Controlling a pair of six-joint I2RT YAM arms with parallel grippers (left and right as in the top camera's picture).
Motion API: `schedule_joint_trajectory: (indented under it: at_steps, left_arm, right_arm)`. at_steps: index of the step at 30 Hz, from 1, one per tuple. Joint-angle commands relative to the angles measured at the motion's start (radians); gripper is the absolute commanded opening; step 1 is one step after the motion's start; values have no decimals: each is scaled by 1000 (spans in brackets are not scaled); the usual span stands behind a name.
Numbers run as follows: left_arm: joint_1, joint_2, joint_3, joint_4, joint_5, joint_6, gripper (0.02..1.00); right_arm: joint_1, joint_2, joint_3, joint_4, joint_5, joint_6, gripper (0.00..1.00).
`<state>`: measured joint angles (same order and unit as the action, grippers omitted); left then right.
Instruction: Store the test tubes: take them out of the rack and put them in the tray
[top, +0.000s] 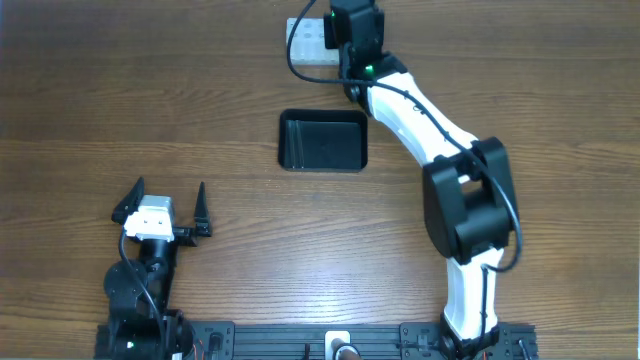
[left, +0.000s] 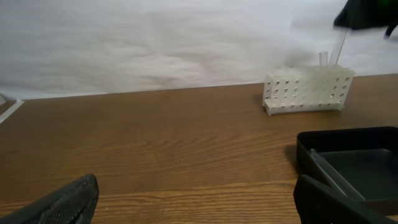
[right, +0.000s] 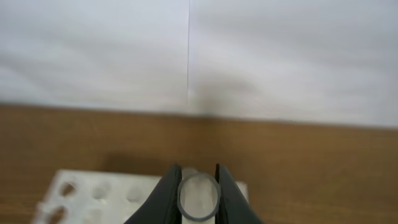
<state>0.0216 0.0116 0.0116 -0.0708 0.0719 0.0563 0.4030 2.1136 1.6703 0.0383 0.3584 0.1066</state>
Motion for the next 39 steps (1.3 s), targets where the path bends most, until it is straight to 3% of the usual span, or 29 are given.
schedule_joint_trajectory:
  at_steps: [1,8,15,20,26,32,39]
  left_arm:
    - [-4,-9,-6,-1,10,-12,1000]
    - [-4,-9,-5,-1,10,-11,1000]
    - [-4,-9,-6,-1,10,-11,1000]
    - [-4,-9,-6,-1,10,-11,1000]
    - [-4,-9,-6,-1,10,-11,998]
    - [-4,-9,-6,-1,10,-11,998]
    - [-4,-9,-6,-1,10,-11,1000]
  right_arm:
    - [11,-114,29,0,6,-18,77]
    - [33,-210,29,-166,-11,49,14]
    - [53,-218,29,-374,-128,217,9]
    - [59,-197,29,-512,-259,333,14]
    - [76,-134,29,-612,-295,418,14]
    - [90,-46,29,-620,-381,424,14]
    - [100,-15,29,-673,-376,418,14]
